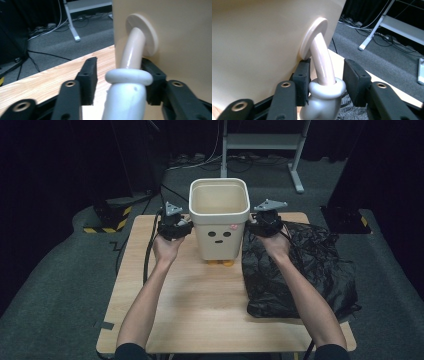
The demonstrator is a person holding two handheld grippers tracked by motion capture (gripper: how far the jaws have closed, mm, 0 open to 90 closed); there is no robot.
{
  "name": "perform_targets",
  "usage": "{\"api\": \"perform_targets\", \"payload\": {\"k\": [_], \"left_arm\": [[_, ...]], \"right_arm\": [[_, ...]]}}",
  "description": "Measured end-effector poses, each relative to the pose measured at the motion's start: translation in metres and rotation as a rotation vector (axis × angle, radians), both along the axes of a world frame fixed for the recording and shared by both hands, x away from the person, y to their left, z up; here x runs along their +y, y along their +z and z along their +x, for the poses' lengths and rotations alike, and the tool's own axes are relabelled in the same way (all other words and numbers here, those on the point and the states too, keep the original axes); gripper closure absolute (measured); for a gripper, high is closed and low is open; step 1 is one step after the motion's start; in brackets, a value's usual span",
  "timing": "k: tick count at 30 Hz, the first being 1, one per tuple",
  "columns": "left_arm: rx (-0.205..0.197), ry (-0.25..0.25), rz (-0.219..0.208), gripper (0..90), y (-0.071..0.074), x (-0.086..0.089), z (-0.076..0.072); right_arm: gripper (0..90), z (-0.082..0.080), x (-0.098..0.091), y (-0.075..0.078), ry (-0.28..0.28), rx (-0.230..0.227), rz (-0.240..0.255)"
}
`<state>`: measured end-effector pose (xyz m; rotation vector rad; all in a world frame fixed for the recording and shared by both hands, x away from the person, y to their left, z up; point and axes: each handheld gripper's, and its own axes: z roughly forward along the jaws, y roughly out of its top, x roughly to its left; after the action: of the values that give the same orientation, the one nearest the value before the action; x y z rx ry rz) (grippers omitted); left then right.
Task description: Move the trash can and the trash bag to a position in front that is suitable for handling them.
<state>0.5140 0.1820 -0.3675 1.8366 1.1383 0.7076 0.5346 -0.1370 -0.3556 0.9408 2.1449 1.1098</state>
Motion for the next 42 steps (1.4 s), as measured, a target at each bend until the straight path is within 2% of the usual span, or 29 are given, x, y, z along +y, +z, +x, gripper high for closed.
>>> {"api": "perform_targets", "payload": {"k": [4,16,20,26,27,28,35,42], "left_arm": [[0.006,0.002,-0.014,43.7,-0.002,0.002,-0.001],[0.025,-0.007,-0.054,33.8,-0.003,0.013,-0.004],[0.022,-0.008,-0.076,32.6,-0.002,0.015,-0.006],[0.022,-0.011,-0.073,31.2,-0.002,0.018,-0.009],[0.015,-0.016,-0.077,31.1,-0.002,0.019,-0.011],[0.011,-0.017,-0.083,31.1,-0.001,0.019,-0.011],[0.003,-0.026,-0.099,30.7,0.001,0.021,-0.016],[-0.009,-0.035,-0.104,30.0,0.005,0.024,-0.022]], "right_arm": [[49.1,0.0,-0.002,0.0,-0.009,0.006,0.0],[39.9,-0.002,-0.009,0.001,-0.015,0.034,0.021],[39.4,-0.005,-0.014,0.0,-0.011,0.031,0.045],[38.7,-0.008,-0.02,-0.002,-0.009,0.038,0.079],[40.5,-0.013,-0.022,0.0,-0.005,0.006,0.086],[40.6,-0.014,-0.022,0.0,-0.004,-0.002,0.092],[40.5,-0.019,-0.032,0.001,-0.005,0.003,0.136],[41.3,-0.029,-0.042,0.004,-0.01,-0.015,0.149]]}}
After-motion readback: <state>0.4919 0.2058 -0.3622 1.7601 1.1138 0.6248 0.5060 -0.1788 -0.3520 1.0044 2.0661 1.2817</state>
